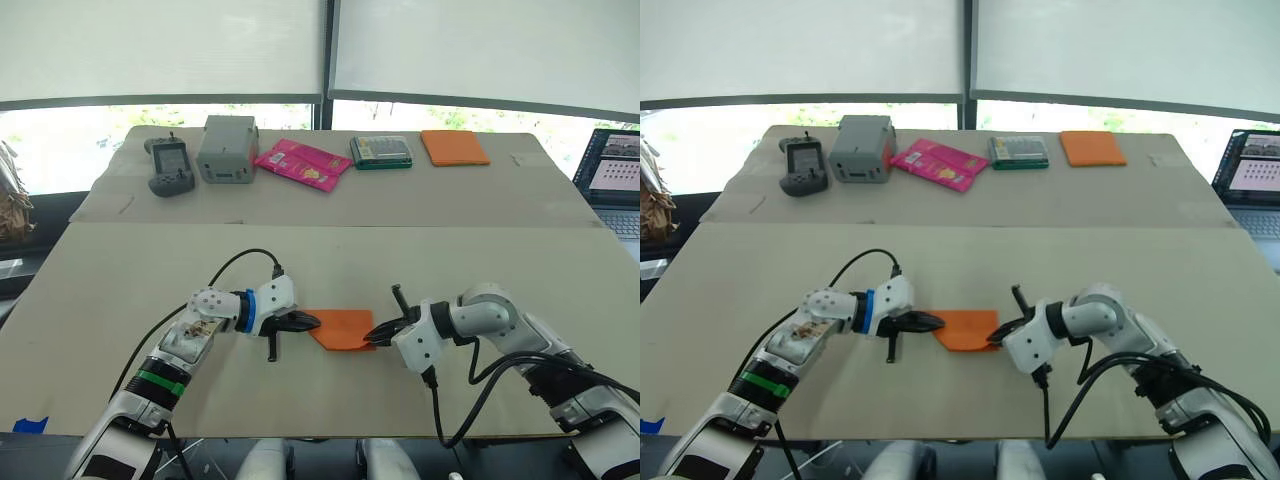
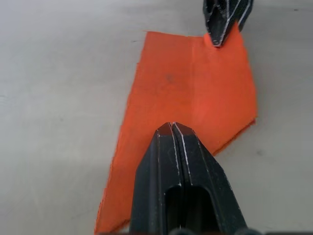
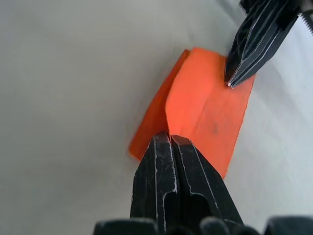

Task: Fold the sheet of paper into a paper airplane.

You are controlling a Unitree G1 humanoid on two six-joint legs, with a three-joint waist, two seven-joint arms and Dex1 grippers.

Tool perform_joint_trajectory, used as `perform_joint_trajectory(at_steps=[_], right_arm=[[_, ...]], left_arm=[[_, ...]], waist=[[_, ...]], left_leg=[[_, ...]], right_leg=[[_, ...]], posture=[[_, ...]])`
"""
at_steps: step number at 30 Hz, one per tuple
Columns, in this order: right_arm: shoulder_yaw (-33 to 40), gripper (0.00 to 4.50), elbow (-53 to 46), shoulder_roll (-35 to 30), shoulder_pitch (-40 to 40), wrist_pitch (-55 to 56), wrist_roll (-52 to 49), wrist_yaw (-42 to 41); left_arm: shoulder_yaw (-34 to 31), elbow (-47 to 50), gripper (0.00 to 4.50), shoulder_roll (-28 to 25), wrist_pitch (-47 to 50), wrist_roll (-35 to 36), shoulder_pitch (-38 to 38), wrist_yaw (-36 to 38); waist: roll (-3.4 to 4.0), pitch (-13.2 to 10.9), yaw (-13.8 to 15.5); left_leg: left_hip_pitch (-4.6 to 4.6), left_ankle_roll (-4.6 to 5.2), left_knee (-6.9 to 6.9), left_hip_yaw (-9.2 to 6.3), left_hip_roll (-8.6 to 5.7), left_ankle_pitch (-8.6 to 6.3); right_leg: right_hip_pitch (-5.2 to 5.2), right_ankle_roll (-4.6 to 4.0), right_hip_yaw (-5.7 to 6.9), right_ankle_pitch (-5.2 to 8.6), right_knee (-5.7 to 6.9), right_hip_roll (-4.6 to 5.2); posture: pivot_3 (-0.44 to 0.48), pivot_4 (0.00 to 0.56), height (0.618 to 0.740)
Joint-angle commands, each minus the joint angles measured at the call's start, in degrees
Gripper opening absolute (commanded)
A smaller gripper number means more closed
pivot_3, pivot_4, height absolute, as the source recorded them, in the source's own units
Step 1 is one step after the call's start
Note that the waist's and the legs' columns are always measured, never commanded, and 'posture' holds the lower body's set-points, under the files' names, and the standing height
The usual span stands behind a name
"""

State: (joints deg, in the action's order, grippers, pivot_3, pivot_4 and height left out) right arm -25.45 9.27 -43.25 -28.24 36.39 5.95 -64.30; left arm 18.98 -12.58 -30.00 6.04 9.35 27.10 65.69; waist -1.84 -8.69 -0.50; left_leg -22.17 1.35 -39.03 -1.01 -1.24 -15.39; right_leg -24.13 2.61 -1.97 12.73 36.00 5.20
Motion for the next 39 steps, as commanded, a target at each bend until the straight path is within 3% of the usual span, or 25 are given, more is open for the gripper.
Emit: perform_joint_trajectory(at_steps=[1,5,10,18,25,32,39], right_arm=[[1.91,0.0,-4.13,-0.89,0.5,-2.07,-6.1,-2.68],[3.04,0.0,-3.37,0.74,1.16,-9.01,-9.01,-2.44],[6.39,0.0,-6.8,2.13,2.69,-36.84,-21.17,-4.96],[10.33,0.0,-11.2,2.94,4.05,-61.46,-28.24,-2.25],[12.59,0.0,-13.05,4.85,4.3,-69.7,-31.98,-2.15],[12.9,0.0,-11.76,5.79,3.89,-73.6,-32.55,-1.5],[14.98,0.0,-8.52,8.55,1.48,-80.55,-33.85,1.84]], left_arm=[[0.38,-1.65,0.04,0.94,-0.06,-0.89,-0.22,0.74],[1.07,-1.46,0.04,1.62,1.35,-0.81,-0.76,2.22],[2.08,-1.63,0.04,0.98,0.81,-1.89,-1.69,3.91],[0.77,-4.38,0.04,0.56,-1.41,-3.19,-0.34,2.89],[-0.42,-7.83,0.04,-0.08,-3.93,-3.53,2.99,3.42],[-0.32,-18.29,0.04,0.72,-11.9,-6.14,9.74,4.11],[0.65,-19.88,0.04,0.75,-13.29,-6.73,9.33,7.73]], waist=[[0.0,0.0,0.0],[0.0,0.0,0.05],[0.0,0.0,-0.02],[0.01,0.01,0.17],[0.01,0.01,0.21],[0.01,0.01,0.24],[0.01,0.01,0.0]], left_leg=[[0.02,0.0,0.0,0.01,0.0,0.0],[0.05,0.01,-0.02,0.01,0.0,0.0],[0.06,0.03,-0.03,0.01,0.05,-0.01],[0.05,0.05,-0.03,-0.01,0.04,-0.02],[0.05,0.05,-0.06,-0.01,0.04,-0.02],[-0.01,0.05,-0.12,-0.02,-0.01,-0.02],[-0.04,0.06,-0.12,-0.02,0.0,-0.03]], right_leg=[[0.0,0.0,-0.01,0.0,0.01,0.0],[0.04,0.01,0.0,0.0,0.03,0.0],[0.03,0.0,-0.01,0.0,0.06,-0.02],[0.04,0.0,-0.01,0.0,0.05,0.0],[0.03,0.0,0.01,0.0,0.09,-0.02],[-0.01,0.01,0.04,0.0,0.1,-0.03],[-0.04,0.01,0.05,0.0,0.12,-0.04]], posture=[[0.0,0.15,0.74],[0.0,0.15,0.74],[0.0,0.15,0.74],[0.0,0.15,0.74],[0.0,0.15,0.74],[0.0,0.15,0.74],[0.0,0.15,0.74]])
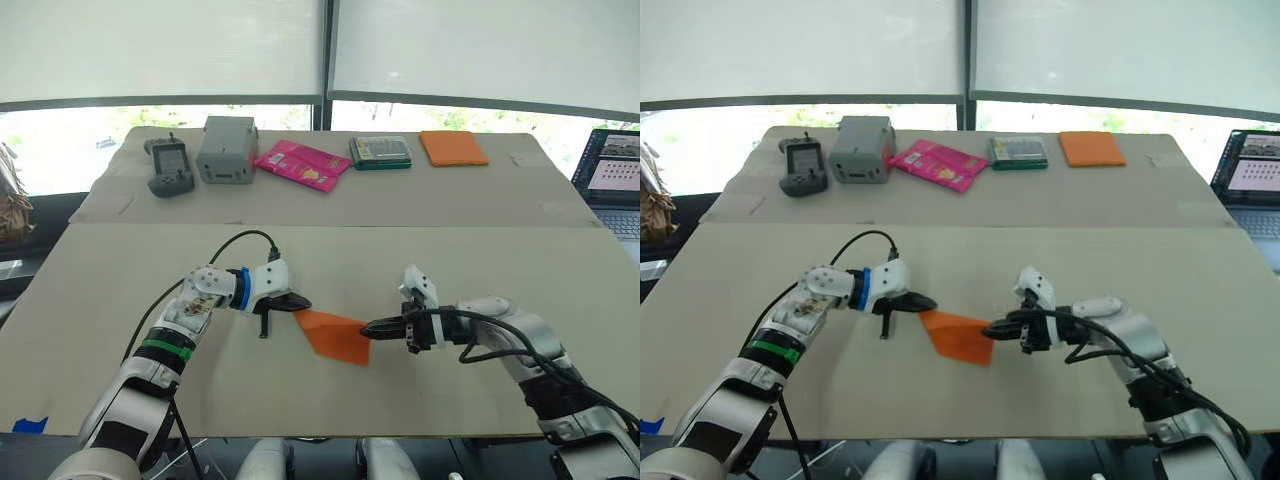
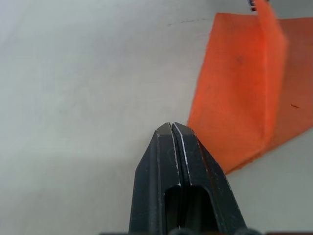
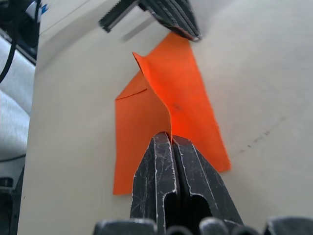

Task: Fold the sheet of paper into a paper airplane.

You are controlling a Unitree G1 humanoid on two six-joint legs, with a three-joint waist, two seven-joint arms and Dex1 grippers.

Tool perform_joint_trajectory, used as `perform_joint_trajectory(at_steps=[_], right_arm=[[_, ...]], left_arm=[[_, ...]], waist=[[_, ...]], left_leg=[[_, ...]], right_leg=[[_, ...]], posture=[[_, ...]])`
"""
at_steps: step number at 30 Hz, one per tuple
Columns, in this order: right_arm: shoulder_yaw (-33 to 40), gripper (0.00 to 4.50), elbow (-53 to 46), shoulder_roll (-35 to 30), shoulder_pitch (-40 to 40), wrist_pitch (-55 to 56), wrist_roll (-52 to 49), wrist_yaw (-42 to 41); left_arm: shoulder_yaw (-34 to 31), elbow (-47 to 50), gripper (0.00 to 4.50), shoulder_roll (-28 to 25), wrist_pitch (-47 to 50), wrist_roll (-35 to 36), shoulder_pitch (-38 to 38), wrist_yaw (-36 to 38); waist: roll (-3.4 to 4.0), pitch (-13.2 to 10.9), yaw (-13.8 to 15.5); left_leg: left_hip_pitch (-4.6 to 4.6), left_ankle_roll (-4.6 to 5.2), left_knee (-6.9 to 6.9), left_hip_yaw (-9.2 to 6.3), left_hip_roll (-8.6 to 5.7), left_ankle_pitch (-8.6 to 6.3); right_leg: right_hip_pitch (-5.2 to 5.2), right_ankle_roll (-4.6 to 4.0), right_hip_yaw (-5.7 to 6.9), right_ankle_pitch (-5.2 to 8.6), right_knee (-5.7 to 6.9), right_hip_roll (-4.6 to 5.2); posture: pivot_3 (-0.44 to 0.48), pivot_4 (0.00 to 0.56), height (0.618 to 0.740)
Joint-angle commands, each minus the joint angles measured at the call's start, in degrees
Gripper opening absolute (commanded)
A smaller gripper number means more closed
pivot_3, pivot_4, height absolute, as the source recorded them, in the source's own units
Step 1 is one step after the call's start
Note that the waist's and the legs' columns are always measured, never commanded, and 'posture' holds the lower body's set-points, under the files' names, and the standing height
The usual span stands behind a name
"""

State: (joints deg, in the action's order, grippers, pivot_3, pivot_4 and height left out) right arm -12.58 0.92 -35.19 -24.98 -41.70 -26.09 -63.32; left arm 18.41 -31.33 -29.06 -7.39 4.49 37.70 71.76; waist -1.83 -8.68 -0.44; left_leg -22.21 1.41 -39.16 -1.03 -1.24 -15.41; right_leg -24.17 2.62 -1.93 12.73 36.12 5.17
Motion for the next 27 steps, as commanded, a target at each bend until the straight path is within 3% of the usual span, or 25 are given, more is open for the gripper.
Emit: perform_joint_trajectory(at_steps=[1,12,22,27], right_arm=[[2.21,0.0,0.46,0.81,-2.09,-3.05,-1.31,1.6],[-1.13,0.0,3.24,1.31,-3.51,-3.06,3.07,2.55],[-4.76,0.0,5.08,1.01,-4.41,-1.44,7.25,1.11],[-4.47,0.0,5.48,1.55,-4.81,-1.09,7.57,1.61]], left_arm=[[1.12,-1.08,0.04,-0.2,0.17,-1.91,-1.48,1.6],[-1.51,-0.09,0.04,0.14,0.63,-1.45,-2.28,-1.35],[-7.44,20.87,0.04,3.45,14.79,11.47,-3.71,-0.82],[-3.61,23.56,0.04,1.95,14.77,7.57,-6.77,-0.68]], waist=[[0.0,0.0,-0.18],[0.0,0.0,-0.25],[0.0,0.0,-0.35],[0.01,0.01,-0.52]], left_leg=[[0.0,0.0,0.0,0.0,0.0,0.0],[0.01,0.01,0.0,-0.01,0.01,0.0],[-0.02,0.0,-0.01,-0.02,0.06,0.0],[0.02,0.0,0.0,-0.02,0.09,0.0]], right_leg=[[0.0,0.0,0.0,0.0,0.0,0.0],[0.01,0.0,0.0,0.0,0.02,0.0],[-0.02,0.0,0.0,0.0,0.04,-0.01],[-0.01,0.0,-0.02,0.0,0.04,-0.06]], posture=[[0.0,0.15,0.74],[0.0,0.15,0.74],[0.0,0.15,0.74],[0.0,0.15,0.74]])
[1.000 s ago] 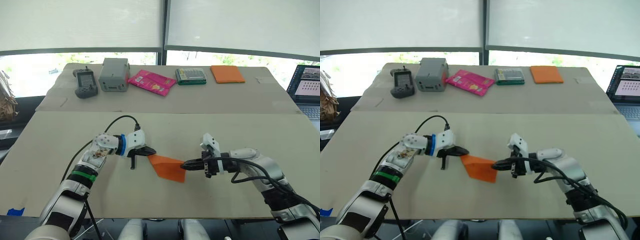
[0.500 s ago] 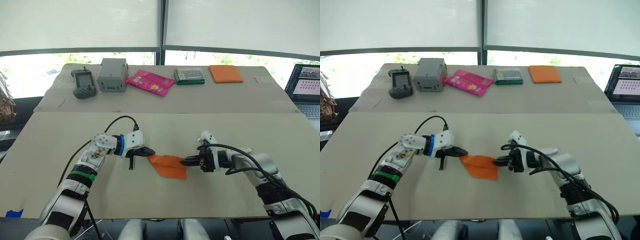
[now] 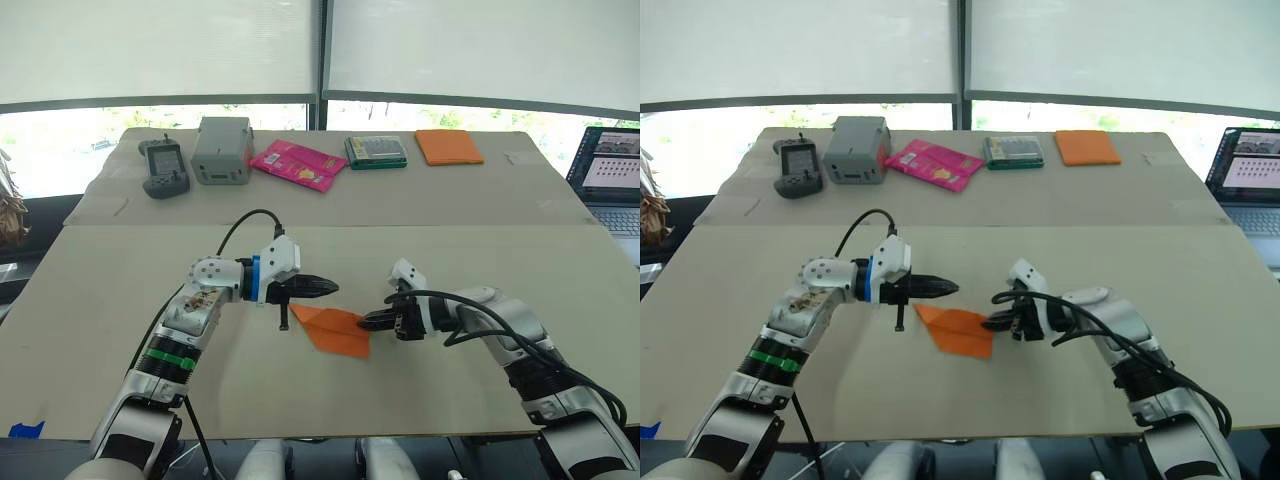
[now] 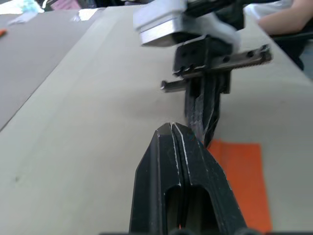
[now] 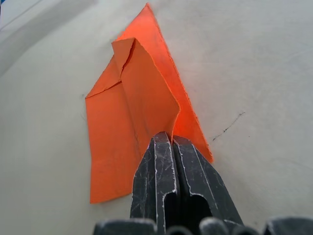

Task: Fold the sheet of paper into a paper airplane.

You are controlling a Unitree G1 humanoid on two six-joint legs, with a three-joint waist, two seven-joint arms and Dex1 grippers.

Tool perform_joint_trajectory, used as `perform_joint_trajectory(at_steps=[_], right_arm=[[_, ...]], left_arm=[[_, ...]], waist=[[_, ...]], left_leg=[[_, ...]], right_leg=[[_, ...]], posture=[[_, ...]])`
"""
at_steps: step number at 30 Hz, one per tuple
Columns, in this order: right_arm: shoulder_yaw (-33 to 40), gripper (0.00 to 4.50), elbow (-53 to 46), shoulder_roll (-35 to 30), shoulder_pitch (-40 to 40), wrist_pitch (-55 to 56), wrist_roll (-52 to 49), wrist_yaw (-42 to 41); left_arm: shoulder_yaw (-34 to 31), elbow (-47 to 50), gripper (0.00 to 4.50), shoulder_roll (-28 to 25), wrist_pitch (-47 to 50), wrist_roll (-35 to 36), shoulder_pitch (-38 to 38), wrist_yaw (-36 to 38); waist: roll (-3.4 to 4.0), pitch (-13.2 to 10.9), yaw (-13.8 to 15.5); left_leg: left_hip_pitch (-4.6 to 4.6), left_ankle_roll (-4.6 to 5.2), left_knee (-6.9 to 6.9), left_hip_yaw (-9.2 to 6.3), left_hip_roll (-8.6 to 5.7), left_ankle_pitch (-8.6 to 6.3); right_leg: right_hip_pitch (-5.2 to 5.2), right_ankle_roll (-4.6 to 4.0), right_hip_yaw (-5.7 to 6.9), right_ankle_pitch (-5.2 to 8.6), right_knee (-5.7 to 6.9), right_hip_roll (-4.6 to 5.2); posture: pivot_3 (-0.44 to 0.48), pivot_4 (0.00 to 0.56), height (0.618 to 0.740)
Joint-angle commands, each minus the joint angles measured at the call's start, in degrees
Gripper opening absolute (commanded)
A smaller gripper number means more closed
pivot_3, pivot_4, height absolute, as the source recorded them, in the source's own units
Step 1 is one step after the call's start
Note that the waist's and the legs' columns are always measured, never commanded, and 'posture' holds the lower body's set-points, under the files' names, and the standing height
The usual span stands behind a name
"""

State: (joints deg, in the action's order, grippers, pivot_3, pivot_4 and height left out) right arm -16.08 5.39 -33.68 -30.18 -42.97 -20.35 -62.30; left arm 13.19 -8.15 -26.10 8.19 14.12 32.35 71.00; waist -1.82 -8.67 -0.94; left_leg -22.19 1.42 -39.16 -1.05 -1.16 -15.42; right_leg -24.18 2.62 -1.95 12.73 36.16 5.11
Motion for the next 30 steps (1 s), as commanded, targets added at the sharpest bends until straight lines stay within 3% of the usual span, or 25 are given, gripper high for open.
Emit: perform_joint_trajectory(at_steps=[1,11,22,30], right_arm=[[-0.95,0.0,0.96,0.0,0.39,0.23,1.87,0.64],[-0.31,0.0,-1.11,-0.9,1.43,0.2,1.88,0.46],[0.94,0.0,-2.25,-1.02,2.62,4.52,3.74,2.1],[11.82,2.63,-10.86,-3.0,6.7,8.05,0.51,6.74]], left_arm=[[3.03,-0.77,0.04,-1.42,-2.56,-4.05,-2.03,0.13],[6.33,-9.04,0.04,-0.37,-8.11,-9.99,-2.04,-1.67],[6.74,-12.37,0.04,0.48,-8.22,-10.77,-2.2,-1.49],[6.05,-12.59,0.0,1.76,-6.8,-10.39,-2.64,-3.62]], waist=[[0.0,0.0,-0.02],[0.0,0.0,0.21],[-0.01,0.01,0.28],[0.0,0.01,0.86]], left_leg=[[0.02,0.0,0.0,0.01,-0.01,0.0],[0.01,0.0,-0.01,0.01,-0.03,0.0],[0.04,0.0,-0.01,0.01,-0.05,0.0],[0.02,0.0,-0.02,0.02,-0.1,0.0]], right_leg=[[0.01,0.0,0.0,0.0,0.0,0.0],[0.02,0.0,0.01,0.0,-0.01,0.02],[0.07,0.0,0.01,0.0,-0.01,0.05],[0.06,0.01,0.01,0.0,-0.01,0.11]], posture=[[0.0,0.15,0.74],[0.0,0.15,0.74],[0.0,0.15,0.74],[0.0,0.15,0.74]])
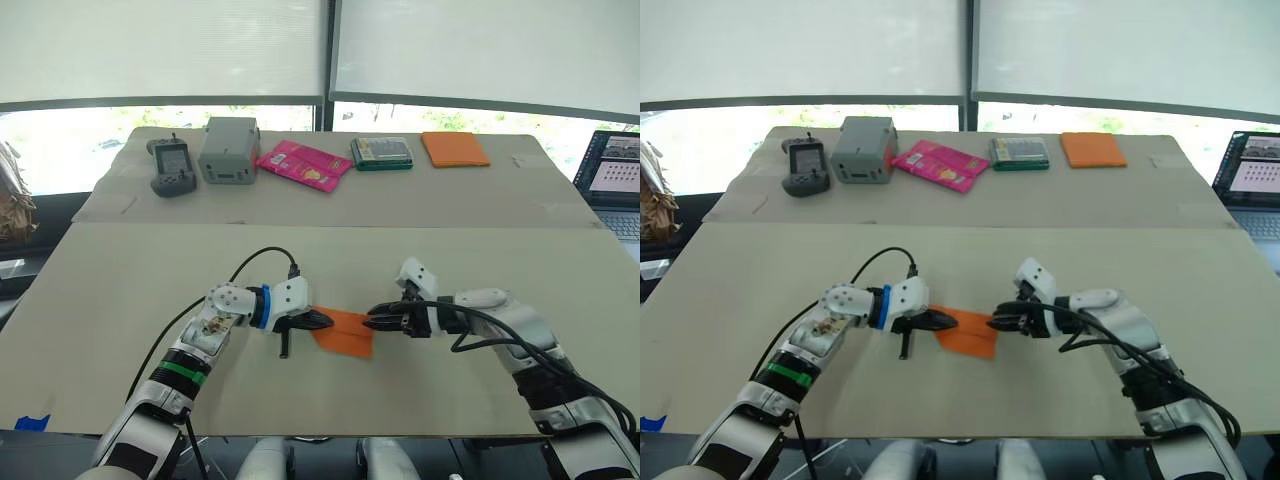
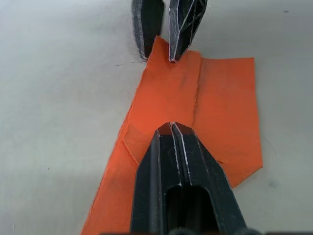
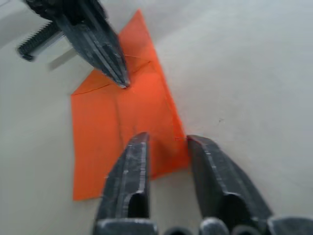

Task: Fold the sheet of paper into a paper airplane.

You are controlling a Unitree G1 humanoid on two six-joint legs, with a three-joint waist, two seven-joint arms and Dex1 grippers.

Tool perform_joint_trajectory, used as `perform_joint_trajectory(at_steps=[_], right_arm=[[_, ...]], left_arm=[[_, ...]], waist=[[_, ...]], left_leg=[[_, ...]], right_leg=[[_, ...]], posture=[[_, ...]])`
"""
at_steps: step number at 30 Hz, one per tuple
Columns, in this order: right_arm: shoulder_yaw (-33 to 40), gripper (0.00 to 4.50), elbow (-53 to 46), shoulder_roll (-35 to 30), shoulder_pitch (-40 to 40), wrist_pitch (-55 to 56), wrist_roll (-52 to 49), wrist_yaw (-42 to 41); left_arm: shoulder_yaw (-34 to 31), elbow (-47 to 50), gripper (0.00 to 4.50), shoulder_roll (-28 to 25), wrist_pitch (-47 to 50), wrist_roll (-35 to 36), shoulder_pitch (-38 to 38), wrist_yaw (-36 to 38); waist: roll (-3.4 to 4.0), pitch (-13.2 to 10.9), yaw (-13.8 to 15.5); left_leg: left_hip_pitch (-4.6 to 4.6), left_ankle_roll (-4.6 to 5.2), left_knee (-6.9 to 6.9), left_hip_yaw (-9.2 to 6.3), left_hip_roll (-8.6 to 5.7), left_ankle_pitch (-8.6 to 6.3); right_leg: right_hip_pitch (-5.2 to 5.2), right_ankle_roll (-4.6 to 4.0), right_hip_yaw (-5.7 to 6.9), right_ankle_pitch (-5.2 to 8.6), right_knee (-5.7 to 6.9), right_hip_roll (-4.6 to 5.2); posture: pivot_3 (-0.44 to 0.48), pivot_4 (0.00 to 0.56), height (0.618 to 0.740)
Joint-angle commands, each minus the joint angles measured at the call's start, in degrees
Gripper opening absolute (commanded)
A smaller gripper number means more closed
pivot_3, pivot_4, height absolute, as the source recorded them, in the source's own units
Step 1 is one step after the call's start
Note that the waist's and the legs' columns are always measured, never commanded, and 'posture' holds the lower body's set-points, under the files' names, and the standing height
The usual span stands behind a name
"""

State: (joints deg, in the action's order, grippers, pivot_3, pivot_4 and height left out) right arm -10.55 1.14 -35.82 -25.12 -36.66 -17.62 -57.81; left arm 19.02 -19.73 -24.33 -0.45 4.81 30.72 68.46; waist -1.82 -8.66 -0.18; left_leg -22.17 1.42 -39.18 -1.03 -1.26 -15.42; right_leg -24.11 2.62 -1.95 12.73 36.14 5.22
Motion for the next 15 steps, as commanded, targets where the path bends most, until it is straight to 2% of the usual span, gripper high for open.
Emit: perform_joint_trajectory(at_steps=[1,4,8,12,15], right_arm=[[8.71,2.63,-9.03,-0.19,2.58,1.32,-4.06,3.32],[11.85,2.63,-17.44,2.38,6.29,0.94,-7.37,6.48],[6.21,1.34,-26.12,5.14,11.42,3.09,-3.88,10.72],[0.89,0.03,-26.12,7.2,13.38,4.28,1.12,15.45],[-2.55,0.03,-23.44,8.37,13.86,5.84,4.95,18.01]], left_arm=[[-0.15,-0.69,0.0,0.13,2.48,-0.73,-1.13,-1.47],[-1.28,0.52,0.0,0.38,4.57,0.23,-1.59,-2.57],[-1.88,0.88,0.0,0.11,6.27,0.62,-1.96,-3.21],[-1.35,1.99,0.0,-0.94,7.14,0.79,-3.01,-2.29],[-0.45,4.17,0.0,-1.83,7.9,0.99,-4.5,-1.04]], waist=[[0.0,0.0,0.14],[0.01,0.01,-0.01],[0.01,0.01,-0.23],[0.01,0.01,-0.47],[0.02,0.01,-0.5]], left_leg=[[-0.02,0.0,0.0,-0.01,0.0,0.0],[-0.03,0.0,0.0,-0.02,0.06,0.0],[-0.01,0.0,0.01,-0.06,0.12,0.0],[0.0,0.0,0.01,-0.04,0.07,0.0],[0.02,0.0,0.01,-0.03,0.07,0.0]], right_leg=[[-0.02,0.0,0.0,0.0,0.0,0.0],[-0.04,0.0,-0.01,0.0,0.02,-0.04],[-0.03,0.0,0.01,0.0,0.04,-0.1],[-0.01,0.0,-0.01,0.0,0.03,-0.07],[-0.02,0.0,-0.01,0.01,0.03,-0.08]], posture=[[0.0,0.15,0.74],[0.0,0.15,0.74],[0.0,0.15,0.74],[0.0,0.15,0.74],[0.0,0.15,0.74]])
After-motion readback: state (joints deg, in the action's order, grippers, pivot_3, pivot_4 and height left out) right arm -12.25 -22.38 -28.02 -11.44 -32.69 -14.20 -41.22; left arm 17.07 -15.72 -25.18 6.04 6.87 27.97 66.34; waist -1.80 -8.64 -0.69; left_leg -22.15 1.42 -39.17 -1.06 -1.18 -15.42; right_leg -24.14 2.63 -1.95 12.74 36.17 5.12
